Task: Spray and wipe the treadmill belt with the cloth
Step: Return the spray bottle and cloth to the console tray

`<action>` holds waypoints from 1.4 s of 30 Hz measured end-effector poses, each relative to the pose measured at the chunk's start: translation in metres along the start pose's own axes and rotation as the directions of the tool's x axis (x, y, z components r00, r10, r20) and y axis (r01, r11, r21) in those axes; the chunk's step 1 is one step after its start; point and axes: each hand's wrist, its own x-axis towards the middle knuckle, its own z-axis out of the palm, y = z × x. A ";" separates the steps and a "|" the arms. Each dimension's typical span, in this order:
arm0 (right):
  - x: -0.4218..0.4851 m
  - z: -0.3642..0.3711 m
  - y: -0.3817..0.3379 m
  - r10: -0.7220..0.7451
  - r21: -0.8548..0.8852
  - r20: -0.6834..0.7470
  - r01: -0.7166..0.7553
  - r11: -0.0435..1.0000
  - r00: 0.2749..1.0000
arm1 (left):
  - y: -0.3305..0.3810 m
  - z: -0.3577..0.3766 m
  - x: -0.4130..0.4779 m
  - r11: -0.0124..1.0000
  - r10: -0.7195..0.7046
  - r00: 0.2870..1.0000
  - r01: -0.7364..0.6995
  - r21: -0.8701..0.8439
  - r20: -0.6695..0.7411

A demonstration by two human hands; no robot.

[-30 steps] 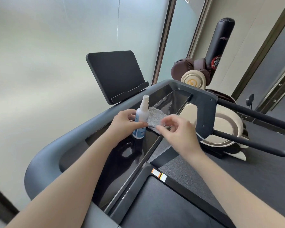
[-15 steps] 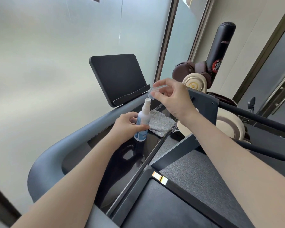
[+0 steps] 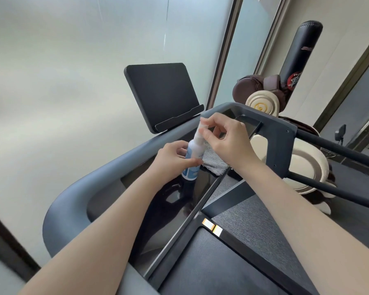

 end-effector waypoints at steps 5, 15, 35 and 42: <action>0.000 0.001 0.001 -0.032 -0.001 0.001 0.032 0.999 0.999 | 0.001 0.000 0.000 1.000 0.000 1.000 0.000 0.007 0.001; 0.002 0.003 0.001 -0.043 0.003 -0.011 0.043 0.999 0.999 | 0.000 0.001 0.001 1.000 -0.014 1.000 0.014 0.004 -0.003; -0.012 -0.005 -0.003 0.132 0.005 0.139 -0.134 0.991 0.981 | -0.002 0.002 0.000 1.000 0.012 1.000 -0.012 -0.008 0.012; -0.034 -0.027 0.010 0.273 -0.043 0.120 -0.270 0.962 0.954 | -0.007 0.001 0.001 0.999 -0.024 1.000 0.024 -0.046 0.008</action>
